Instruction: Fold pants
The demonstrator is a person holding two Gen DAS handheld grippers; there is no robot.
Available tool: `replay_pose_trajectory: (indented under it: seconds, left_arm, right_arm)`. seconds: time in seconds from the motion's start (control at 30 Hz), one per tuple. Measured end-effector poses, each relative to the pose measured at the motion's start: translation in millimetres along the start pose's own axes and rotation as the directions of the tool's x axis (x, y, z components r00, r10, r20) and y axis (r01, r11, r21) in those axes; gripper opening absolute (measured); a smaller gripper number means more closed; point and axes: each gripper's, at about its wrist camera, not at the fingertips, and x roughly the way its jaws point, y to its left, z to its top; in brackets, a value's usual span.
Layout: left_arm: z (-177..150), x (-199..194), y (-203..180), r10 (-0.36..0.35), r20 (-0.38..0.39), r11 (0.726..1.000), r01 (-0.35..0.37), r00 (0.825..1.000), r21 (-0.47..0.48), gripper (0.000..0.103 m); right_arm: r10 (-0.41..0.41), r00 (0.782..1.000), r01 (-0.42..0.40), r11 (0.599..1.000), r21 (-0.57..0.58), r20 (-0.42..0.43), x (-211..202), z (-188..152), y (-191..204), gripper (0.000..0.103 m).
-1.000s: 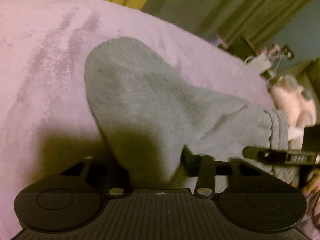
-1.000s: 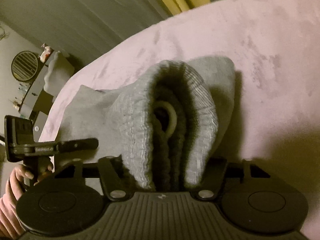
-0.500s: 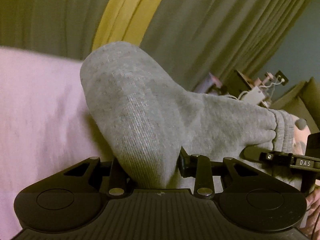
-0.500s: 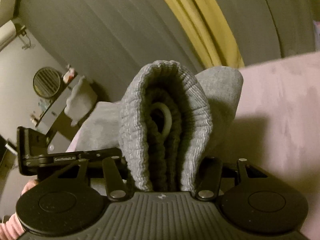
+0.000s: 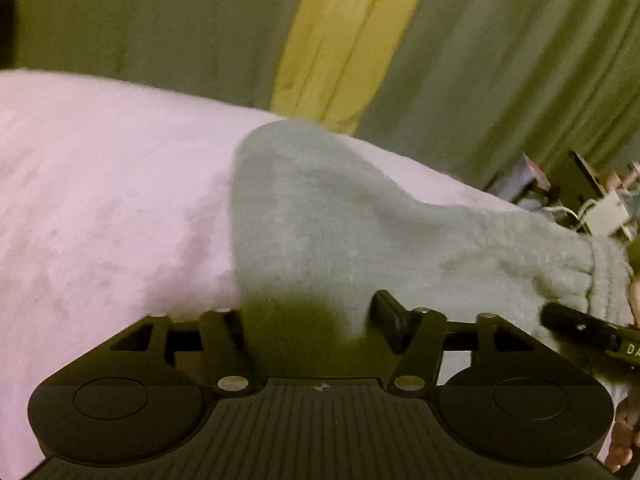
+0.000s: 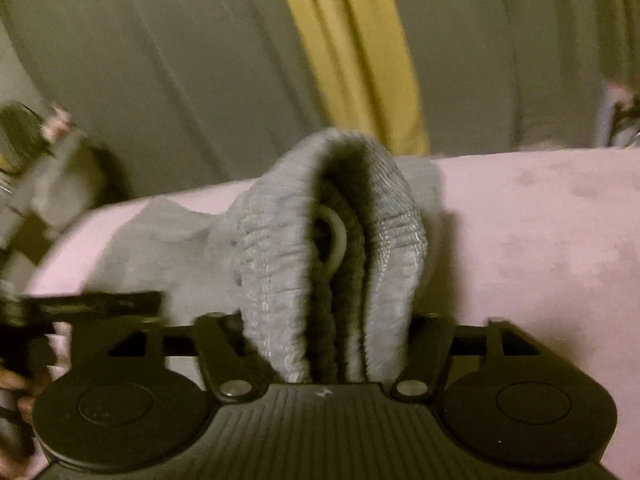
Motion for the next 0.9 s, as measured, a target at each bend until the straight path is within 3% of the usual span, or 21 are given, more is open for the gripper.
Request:
replay_pose_trajectory:
  seconds: [0.1, 0.17, 0.27, 0.33, 0.43, 0.53, 0.6, 0.73, 0.8, 0.9]
  left_arm:
    - [-14, -30, 15, 0.044, 0.07, 0.999, -0.042, 0.997, -0.029, 0.08]
    - [-24, -47, 15, 0.07, 0.096, 0.997, -0.068, 0.993, -0.028, 0.084]
    - [-48, -67, -3, 0.043, 0.1, 0.998, -0.047, 0.994, 0.044, 0.089]
    - [-67, -69, -22, 0.088, 0.108, 0.985, -0.103, 0.99, 0.136, 0.094]
    - [-95, -56, -33, 0.221, 0.087, 0.941, -0.236, 0.971, 0.242, 0.094]
    - [-106, -51, -36, 0.24, 0.135, 0.927, -0.268, 0.961, 0.261, 0.099]
    - [-104, -50, -34, 0.246, 0.114, 0.936, -0.267, 0.962, 0.23, 0.102]
    - [-98, -67, -18, 0.221, 0.047, 0.972, -0.224, 0.974, 0.077, 0.102]
    - [-107, -84, -12, 0.221, 0.046, 0.975, -0.222, 0.974, 0.03, 0.101]
    - [-130, -100, -10, 0.234, 0.024, 0.972, -0.234, 0.972, 0.01, 0.101]
  right_arm:
    - [-0.151, 0.983, 0.153, 0.988, -0.005, 0.104, -28, -7, -4, 0.096]
    - [-0.138, 0.98, 0.137, 0.99, 0.015, 0.142, -46, -17, -8, 0.098]
    - [-0.112, 0.99, 0.113, 0.993, -0.013, 0.081, -52, -34, -5, 0.098]
    - [-0.114, 0.991, 0.118, 0.991, -0.06, 0.068, -53, -46, 1, 0.098]
    - [-0.148, 0.987, 0.152, 0.985, -0.079, 0.056, -48, -57, 8, 0.098]
    - [-0.161, 0.987, 0.16, 0.986, -0.054, -0.002, -31, -51, 15, 0.098]
    - [-0.188, 0.982, 0.187, 0.978, -0.096, -0.002, -26, -52, 18, 0.098]
    - [-0.278, 0.96, 0.28, 0.949, -0.146, 0.035, -48, -47, 44, 0.098]
    - [-0.271, 0.96, 0.279, 0.951, -0.137, 0.071, -69, -56, 54, 0.098]
    - [-0.198, 0.978, 0.206, 0.97, -0.132, 0.07, -101, -86, 62, 0.098]
